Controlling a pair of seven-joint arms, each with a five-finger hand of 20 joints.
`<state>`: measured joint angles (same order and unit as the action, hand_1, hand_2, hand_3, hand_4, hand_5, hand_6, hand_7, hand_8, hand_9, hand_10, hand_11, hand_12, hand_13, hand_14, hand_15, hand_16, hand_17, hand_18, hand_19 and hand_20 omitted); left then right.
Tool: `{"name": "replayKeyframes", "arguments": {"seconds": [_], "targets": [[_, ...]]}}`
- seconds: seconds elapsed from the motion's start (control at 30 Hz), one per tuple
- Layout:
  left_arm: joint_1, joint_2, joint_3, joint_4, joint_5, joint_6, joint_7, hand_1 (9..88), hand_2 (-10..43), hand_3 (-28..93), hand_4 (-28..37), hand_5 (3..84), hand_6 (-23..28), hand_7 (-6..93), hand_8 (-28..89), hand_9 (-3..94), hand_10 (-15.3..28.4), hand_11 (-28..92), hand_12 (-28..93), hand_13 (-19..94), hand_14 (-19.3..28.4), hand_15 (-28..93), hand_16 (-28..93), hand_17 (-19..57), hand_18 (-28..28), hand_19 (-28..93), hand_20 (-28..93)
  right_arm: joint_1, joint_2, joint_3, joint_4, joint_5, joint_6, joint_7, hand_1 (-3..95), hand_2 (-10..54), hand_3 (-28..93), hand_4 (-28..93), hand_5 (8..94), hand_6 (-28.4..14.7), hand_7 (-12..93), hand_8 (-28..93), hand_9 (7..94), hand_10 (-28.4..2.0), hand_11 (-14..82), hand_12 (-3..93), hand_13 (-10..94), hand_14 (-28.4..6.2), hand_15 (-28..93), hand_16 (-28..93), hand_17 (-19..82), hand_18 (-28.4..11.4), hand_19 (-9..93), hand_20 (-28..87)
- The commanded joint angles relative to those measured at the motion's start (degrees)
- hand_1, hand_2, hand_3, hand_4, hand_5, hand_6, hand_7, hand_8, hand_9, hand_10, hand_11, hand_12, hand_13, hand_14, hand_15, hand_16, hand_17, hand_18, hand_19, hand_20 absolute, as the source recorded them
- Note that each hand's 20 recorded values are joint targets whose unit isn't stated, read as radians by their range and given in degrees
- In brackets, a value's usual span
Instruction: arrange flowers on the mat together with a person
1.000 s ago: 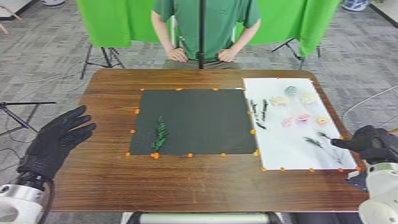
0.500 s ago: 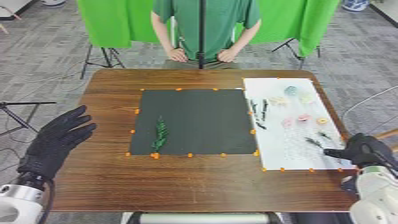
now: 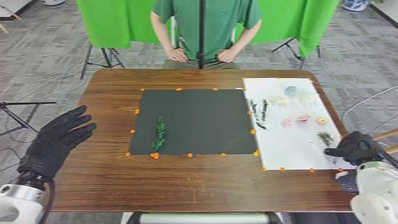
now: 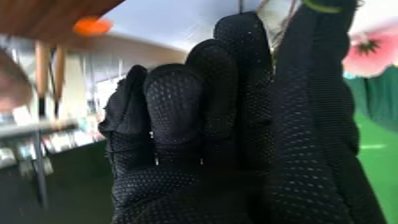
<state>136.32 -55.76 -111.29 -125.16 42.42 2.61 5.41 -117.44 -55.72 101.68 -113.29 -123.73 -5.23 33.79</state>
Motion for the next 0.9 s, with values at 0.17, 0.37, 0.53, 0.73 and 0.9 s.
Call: {"name": "replayKeyframes", "arguments": {"seconds": [0.17,0.37,0.53,0.73,0.9], "targets": [[0.5,-0.40,0.17,0.26,-0.06,0.31,-0.37,28.5,-1.3,69,-25.1,33.5,5.0,17.3,-9,29.4,12.2,19,18,25,15.9,31,0,-6.5,22.1,47,8,-2.2,-1.0,-2.0,0.4,-0.7,4.9,-1.9,60.7,-9.2,49,-28,79.2,1.3,43,9,78.1,-10.2,59.1,38.7,72,-9.7,78,33,41,-21.0,93,50],[0.8,-0.36,0.06,0.20,-0.05,0.29,-0.15,28.4,-1.3,69,-25.2,33.5,4.9,17.4,-9,29.4,12.2,19,18,25,15.9,31,0,-6.5,22.1,47,8,-1.1,-0.1,-3.1,-3.0,-6.9,11.5,-1.8,48.4,-9.5,71,-28,80.0,1.0,47,11,80.2,-9.7,63.6,39.0,74,-9.7,83,33,44,-21.5,93,60],[0.7,-0.22,0.07,0.25,0.02,0.25,-0.11,28.3,-1.3,69,-25.2,33.5,4.9,17.3,-9,29.3,12.1,19,18,25,15.9,31,0,-6.5,22.1,47,8,1.5,0.9,-4.1,-6.8,-7.6,13.0,-2.7,47.5,-9.5,73,-28,81.3,1.6,48,12,83.1,-8.3,64.8,38.6,79,-7.6,83,33,50,-19.4,93,66],[1.3,-0.24,-0.38,-0.11,0.03,0.50,-0.10,28.3,-1.3,69,-25.3,33.4,4.9,17.4,-9,29.3,12.2,19,18,25,15.8,31,0,-6.5,22.0,47,8,8.8,3.3,-9.7,-9.5,-6.2,9.5,-4.9,46.9,-9.5,75,-28,81.4,1.6,49,13,83.7,-8.2,65.9,38.6,80,-7.8,84,33,51,-19.9,93,69],[2.6,-0.33,-1.03,-0.69,0.00,1.16,-0.30,28.3,-1.3,69,-25.3,33.3,4.9,17.5,-9,29.3,12.1,19,18,25,15.9,31,0,-6.5,22.1,47,8,20.7,2.8,-21.2,-8.1,-4.6,3.9,-8.5,47.1,-9.5,74,-27,81.2,1.5,49,13,83.7,-8.3,66.3,38.7,80,-7.8,85,34,51,-20.1,93,70]]}}
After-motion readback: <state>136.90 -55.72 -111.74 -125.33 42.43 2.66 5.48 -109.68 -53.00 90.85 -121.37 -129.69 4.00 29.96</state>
